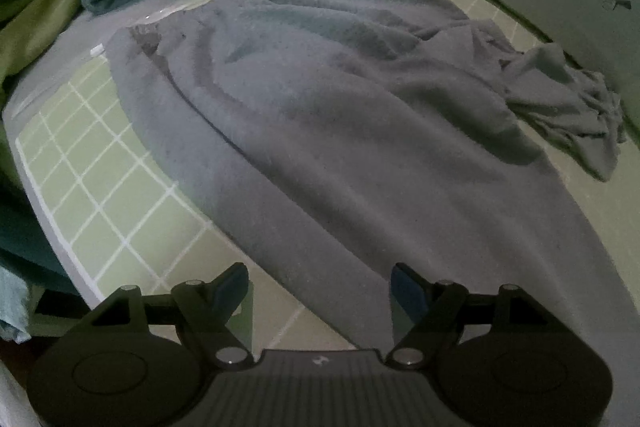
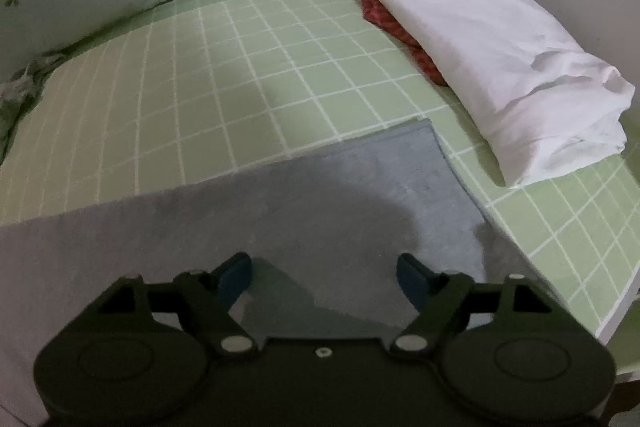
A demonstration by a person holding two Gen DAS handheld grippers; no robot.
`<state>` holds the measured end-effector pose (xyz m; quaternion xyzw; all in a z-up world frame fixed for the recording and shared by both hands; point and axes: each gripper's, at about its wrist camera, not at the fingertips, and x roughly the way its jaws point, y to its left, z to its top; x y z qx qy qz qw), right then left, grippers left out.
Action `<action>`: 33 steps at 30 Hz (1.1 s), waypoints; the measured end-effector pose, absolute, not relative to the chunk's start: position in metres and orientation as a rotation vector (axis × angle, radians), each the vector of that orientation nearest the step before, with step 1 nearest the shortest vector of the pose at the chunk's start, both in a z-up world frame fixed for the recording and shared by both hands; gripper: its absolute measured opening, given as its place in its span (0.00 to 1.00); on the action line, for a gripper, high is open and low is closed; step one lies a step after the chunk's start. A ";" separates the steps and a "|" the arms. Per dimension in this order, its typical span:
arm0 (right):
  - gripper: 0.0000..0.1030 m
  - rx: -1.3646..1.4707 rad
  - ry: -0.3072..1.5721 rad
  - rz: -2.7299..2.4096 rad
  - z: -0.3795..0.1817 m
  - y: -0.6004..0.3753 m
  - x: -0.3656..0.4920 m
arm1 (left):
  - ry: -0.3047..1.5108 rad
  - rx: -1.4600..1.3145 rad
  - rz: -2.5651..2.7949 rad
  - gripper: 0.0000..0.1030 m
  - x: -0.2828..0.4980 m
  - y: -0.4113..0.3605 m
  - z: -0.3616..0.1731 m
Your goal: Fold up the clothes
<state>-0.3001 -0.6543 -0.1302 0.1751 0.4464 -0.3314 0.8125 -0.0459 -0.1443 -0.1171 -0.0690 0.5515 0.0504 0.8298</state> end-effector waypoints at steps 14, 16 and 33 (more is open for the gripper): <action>0.82 0.274 0.970 -0.752 -0.128 -0.605 -0.296 | 1.216 0.033 0.101 0.87 -0.066 -0.121 -0.128; 0.82 0.272 0.972 -0.754 -0.128 -0.599 -0.296 | 1.237 0.019 0.099 0.89 -0.073 -0.108 -0.130; 0.82 0.297 0.945 -0.597 -0.112 -0.480 -0.274 | 1.189 0.102 -0.069 0.88 -0.015 -0.146 -0.131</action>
